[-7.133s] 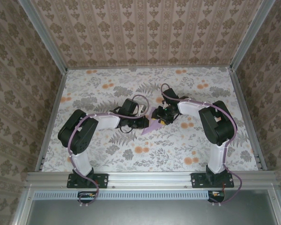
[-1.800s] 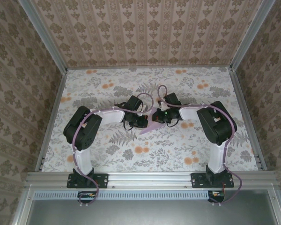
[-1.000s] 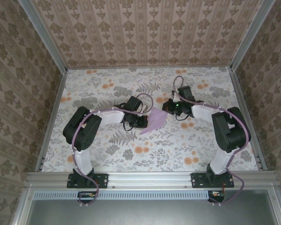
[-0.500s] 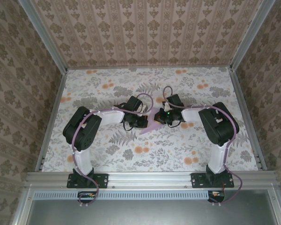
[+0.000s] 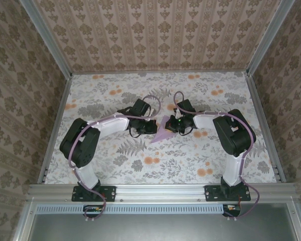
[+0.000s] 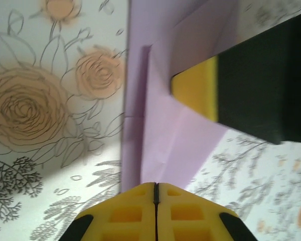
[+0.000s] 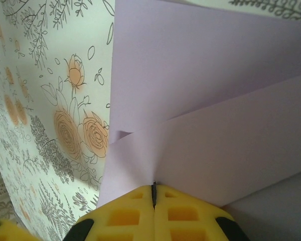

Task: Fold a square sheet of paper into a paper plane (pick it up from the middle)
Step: Fourth fold the wing at the center of the table.

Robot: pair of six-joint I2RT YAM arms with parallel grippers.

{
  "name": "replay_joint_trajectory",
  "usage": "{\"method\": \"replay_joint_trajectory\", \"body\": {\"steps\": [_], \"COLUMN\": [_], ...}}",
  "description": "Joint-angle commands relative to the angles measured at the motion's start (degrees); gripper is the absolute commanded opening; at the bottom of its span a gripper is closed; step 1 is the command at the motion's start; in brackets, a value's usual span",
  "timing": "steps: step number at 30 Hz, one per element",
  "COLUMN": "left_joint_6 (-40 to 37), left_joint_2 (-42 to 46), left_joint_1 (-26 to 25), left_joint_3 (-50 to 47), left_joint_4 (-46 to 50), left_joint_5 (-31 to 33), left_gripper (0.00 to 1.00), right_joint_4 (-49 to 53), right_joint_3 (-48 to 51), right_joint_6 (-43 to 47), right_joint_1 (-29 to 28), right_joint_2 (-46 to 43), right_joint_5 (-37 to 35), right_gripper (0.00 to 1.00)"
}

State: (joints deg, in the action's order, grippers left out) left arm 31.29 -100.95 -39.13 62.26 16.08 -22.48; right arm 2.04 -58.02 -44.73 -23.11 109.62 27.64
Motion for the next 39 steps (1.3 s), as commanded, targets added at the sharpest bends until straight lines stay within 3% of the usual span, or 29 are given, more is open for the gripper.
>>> {"method": "replay_joint_trajectory", "body": {"steps": [1,11,18,39], "left_joint_6": [5.4,8.2,8.3,9.9], "left_joint_2": [0.7,-3.7,-5.2,0.0], "left_joint_1": [-0.7,-2.7,-2.9,-0.4], "left_joint_3": [-1.8,-1.8,-3.7,-10.5], "left_joint_4": [-3.9,-7.0,-6.6,-13.3], "left_joint_5": [-3.6,-7.2,-5.6,-7.8], "left_gripper": [0.08,0.08,0.08,0.09], "right_joint_4": [8.4,9.3,10.0,12.2], "right_joint_3": [0.5,0.2,0.0,0.0], "right_joint_6": [1.0,0.3,0.2,0.7], "right_joint_1": [0.2,0.2,0.2,0.2], "right_joint_2": [3.2,4.2,4.9,5.2], "right_joint_5": [-5.8,-5.9,-6.1,-7.3], "right_gripper": [0.0,0.0,0.0,0.0]}}
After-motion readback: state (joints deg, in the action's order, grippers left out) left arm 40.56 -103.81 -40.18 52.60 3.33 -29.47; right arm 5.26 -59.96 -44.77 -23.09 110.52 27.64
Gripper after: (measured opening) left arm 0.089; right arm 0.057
